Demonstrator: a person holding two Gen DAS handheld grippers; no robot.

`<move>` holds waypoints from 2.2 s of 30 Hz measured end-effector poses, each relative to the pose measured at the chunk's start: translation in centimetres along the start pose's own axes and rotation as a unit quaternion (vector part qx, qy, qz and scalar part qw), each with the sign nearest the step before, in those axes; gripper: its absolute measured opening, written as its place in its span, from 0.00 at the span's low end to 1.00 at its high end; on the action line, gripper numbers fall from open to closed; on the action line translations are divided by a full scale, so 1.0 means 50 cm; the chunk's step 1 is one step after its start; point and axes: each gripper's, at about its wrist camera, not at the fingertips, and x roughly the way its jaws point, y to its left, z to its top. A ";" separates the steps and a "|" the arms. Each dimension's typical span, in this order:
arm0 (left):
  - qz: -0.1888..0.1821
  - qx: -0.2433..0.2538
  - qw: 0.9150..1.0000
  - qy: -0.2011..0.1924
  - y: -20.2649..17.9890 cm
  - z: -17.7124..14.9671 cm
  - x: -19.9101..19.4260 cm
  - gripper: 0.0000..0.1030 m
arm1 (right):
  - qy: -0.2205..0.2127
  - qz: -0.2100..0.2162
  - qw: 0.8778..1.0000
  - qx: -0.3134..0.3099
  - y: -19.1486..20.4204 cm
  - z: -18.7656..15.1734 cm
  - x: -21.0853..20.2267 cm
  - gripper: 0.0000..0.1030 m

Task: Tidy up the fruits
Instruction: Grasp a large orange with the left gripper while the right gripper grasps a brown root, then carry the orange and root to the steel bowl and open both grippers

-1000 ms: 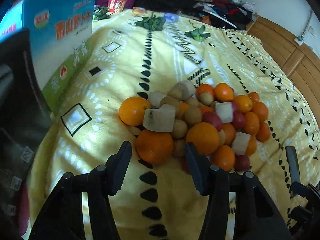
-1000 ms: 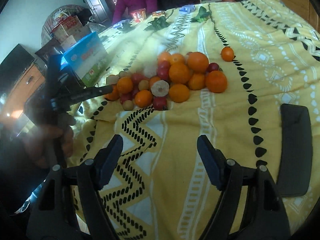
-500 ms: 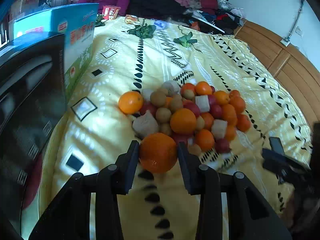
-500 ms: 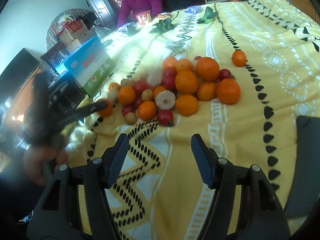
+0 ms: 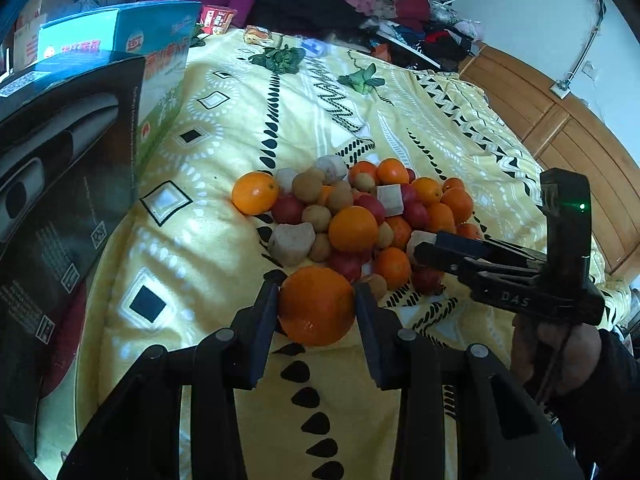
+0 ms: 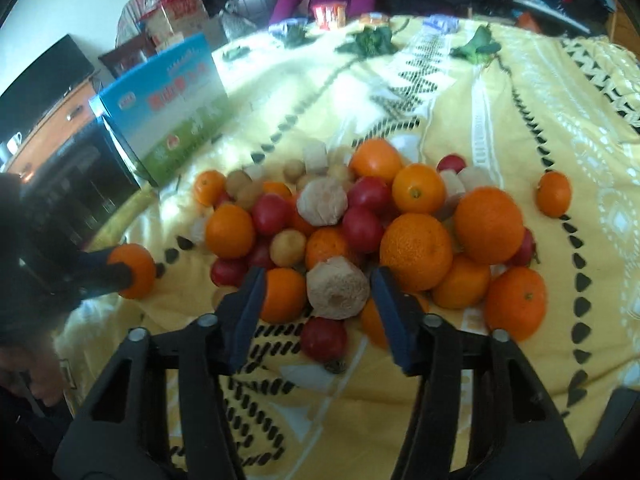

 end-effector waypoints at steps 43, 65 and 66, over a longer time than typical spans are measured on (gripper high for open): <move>0.105 -0.045 0.978 -0.176 0.119 0.067 -0.381 0.39 | -0.087 -0.015 0.989 -0.121 0.364 0.143 -0.176 0.35; 0.242 -0.232 0.914 -0.228 0.526 -0.089 -0.629 0.39 | -0.038 0.123 0.947 -0.294 0.899 0.197 -0.030 0.35; 0.243 -0.237 0.913 -0.226 0.534 -0.092 -0.626 0.39 | -0.033 0.124 0.947 -0.296 0.907 0.195 -0.023 0.35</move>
